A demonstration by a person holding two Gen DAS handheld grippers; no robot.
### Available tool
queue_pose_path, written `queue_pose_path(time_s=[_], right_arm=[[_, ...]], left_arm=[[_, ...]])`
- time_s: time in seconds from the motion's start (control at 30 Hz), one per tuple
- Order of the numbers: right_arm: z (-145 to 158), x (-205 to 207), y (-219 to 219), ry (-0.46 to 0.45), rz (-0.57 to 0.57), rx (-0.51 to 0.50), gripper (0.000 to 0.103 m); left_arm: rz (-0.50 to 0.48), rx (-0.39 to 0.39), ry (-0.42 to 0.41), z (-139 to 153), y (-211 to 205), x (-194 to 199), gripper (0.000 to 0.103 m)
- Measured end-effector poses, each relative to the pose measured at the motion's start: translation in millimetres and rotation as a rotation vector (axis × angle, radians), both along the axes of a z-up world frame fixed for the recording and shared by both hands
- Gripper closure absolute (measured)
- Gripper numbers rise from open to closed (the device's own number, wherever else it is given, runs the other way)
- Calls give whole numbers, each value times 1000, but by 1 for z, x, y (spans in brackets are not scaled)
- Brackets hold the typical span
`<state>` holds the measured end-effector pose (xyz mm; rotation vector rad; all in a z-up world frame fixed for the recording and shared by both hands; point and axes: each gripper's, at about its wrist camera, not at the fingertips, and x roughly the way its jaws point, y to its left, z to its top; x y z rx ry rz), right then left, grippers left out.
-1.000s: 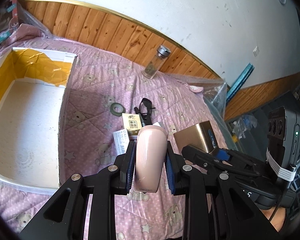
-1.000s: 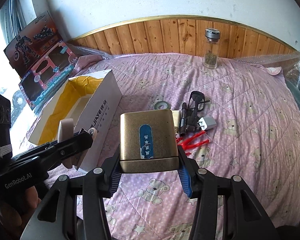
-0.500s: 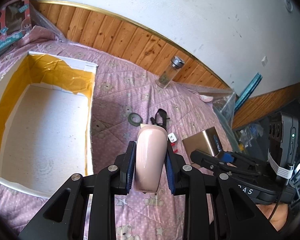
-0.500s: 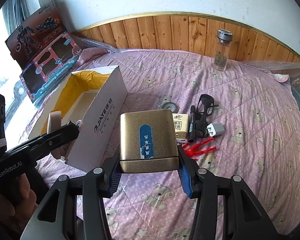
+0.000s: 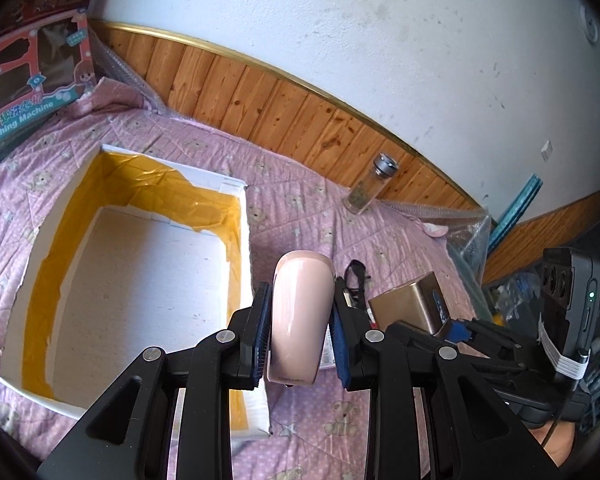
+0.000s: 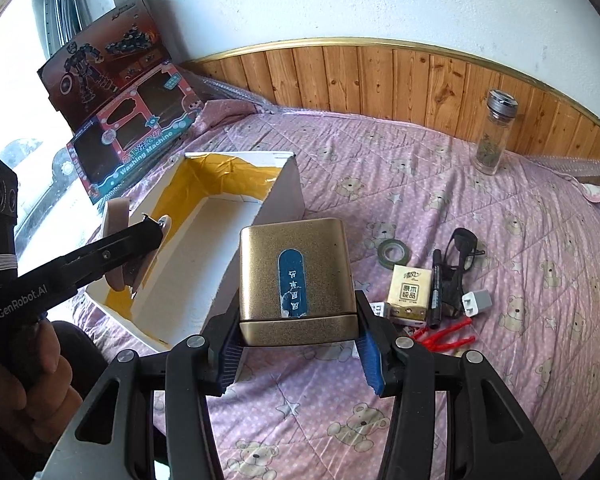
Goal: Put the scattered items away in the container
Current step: 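Carry the pink stapler and gold power bank with both tools over the white box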
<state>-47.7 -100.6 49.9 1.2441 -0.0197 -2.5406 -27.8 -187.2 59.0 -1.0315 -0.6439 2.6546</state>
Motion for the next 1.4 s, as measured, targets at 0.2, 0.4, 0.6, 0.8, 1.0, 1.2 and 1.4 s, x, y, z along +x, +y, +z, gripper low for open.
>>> queue_pose_path(time_s=[0.2, 0.4, 0.6, 0.8, 1.0, 1.2, 1.4], right_arm=[[9, -11, -22, 18, 51, -9, 52], [15, -23, -43, 26, 98, -26, 52], [20, -32, -60, 35, 142, -29, 52], [22, -43, -75, 28, 175, -34, 52], [21, -56, -94, 29, 210, -18, 52], [15, -69, -110, 13, 239, -10, 52], [5, -85, -119, -24, 247, -28, 52]], left_arm=[[52, -30, -12, 3, -24, -5, 75], [100, -72, -93, -10, -47, -15, 75], [148, -113, -136, -20, -65, -21, 75], [173, -150, -151, -20, -78, -28, 75], [193, -171, -166, -22, -89, -36, 75], [199, -164, -193, -29, -99, -44, 75], [205, -145, -232, -36, -108, -55, 75]])
